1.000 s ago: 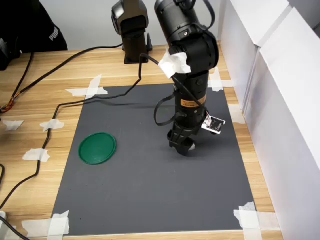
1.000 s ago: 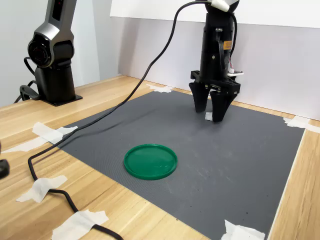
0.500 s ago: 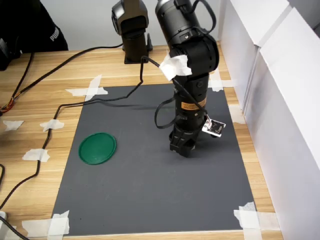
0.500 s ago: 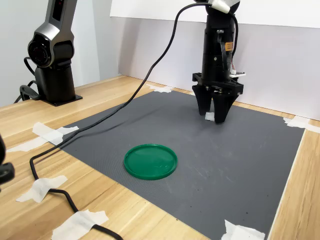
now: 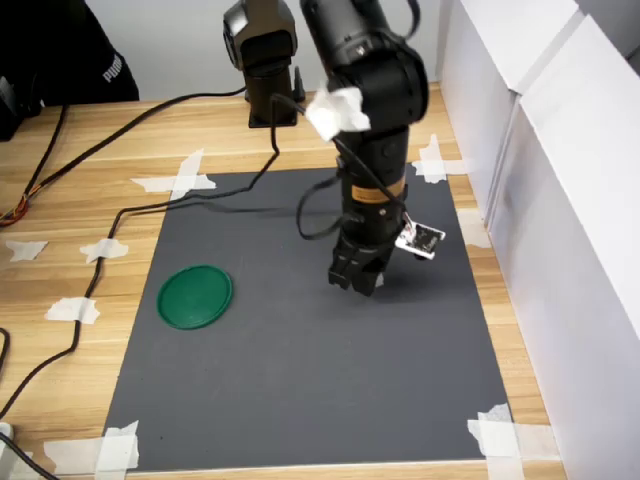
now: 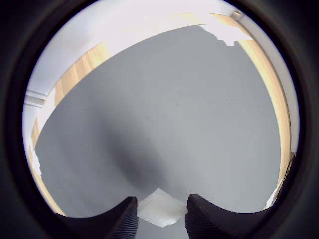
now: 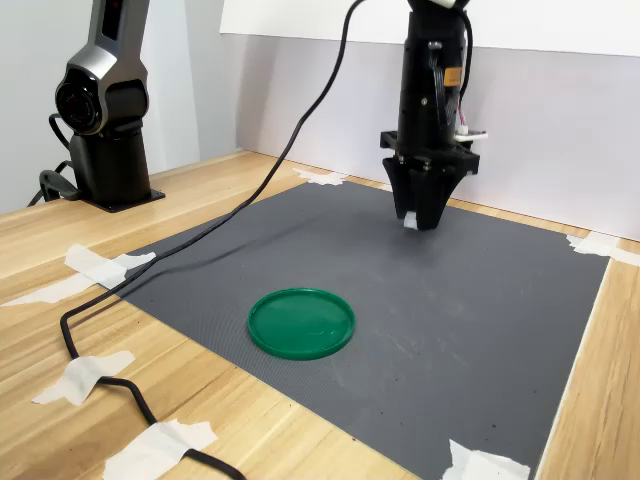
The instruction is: Grasp a white terminal and put it on the green lid.
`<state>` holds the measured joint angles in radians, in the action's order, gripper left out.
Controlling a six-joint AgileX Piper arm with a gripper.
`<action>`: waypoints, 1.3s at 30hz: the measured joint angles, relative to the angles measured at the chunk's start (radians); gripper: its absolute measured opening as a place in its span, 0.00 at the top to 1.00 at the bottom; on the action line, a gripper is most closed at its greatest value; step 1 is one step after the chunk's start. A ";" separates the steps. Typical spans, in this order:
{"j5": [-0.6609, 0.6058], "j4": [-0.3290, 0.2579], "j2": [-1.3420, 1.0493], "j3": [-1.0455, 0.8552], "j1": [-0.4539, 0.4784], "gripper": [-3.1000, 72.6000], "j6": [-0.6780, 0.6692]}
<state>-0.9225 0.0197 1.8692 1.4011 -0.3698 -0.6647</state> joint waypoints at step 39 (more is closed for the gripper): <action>0.051 -0.043 -0.126 -0.082 0.565 0.47 -0.311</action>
<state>-0.8711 -0.0236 1.7436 1.3191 0.1951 -0.9758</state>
